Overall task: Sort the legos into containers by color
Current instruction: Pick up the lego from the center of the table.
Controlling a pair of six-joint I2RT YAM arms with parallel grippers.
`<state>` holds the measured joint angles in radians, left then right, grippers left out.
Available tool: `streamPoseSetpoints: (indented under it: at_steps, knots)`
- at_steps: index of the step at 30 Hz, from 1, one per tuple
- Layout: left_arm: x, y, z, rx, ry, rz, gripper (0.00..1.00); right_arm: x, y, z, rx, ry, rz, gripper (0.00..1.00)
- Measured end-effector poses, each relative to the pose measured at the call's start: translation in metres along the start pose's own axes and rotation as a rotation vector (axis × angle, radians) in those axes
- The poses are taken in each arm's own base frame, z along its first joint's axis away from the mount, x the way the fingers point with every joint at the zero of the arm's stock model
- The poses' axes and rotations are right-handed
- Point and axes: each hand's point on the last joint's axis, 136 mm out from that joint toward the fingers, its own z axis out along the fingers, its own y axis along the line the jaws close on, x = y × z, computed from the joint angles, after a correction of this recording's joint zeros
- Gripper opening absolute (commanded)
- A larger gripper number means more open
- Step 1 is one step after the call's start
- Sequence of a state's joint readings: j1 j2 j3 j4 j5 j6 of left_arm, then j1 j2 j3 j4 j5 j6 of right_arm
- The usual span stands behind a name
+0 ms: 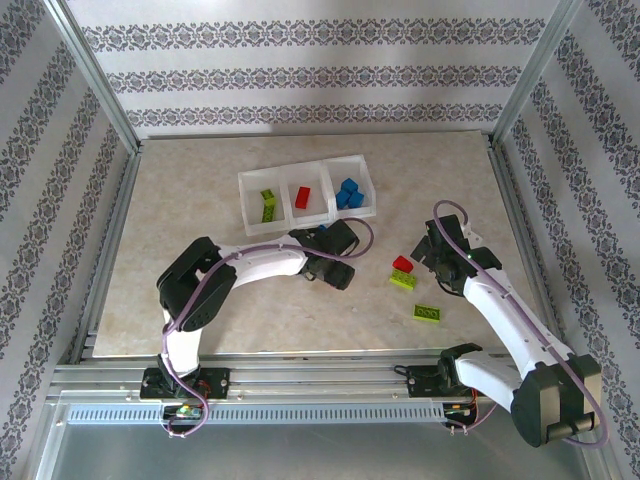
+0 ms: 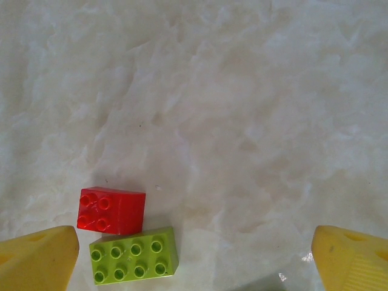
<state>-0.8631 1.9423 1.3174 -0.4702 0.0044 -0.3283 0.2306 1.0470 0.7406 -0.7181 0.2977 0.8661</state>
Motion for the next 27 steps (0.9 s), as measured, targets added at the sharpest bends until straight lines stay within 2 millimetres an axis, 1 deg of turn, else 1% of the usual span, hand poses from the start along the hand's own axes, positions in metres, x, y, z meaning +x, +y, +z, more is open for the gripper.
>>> streamPoseSetpoints:
  at_steps: [3, 9, 10, 17, 25, 27]
  knots:
    - [0.002, 0.0, 0.004, -0.006, 0.019, 0.011, 0.69, -0.001, -0.001, 0.0, 0.002, -0.001, 0.006, 0.98]
    - [-0.002, -0.002, 0.007, -0.013, 0.026, 0.024, 0.64, -0.001, -0.001, 0.0, 0.001, 0.0, 0.006, 0.98]
    - [-0.001, -0.002, 0.008, -0.016, 0.032, 0.027, 0.61, -0.001, -0.001, 0.0, 0.002, 0.001, 0.006, 0.98]
    - [0.008, -0.004, 0.016, -0.028, 0.076, 0.051, 0.56, -0.003, -0.003, 0.001, 0.007, -0.001, 0.017, 0.98]
    - [0.008, -0.005, 0.017, -0.034, 0.079, 0.059, 0.37, 0.0, -0.005, 0.004, 0.011, 0.007, 0.015, 0.98]
    - [0.008, -0.005, 0.017, -0.035, 0.079, 0.058, 0.26, 0.002, -0.005, 0.004, 0.013, 0.011, 0.016, 0.98]
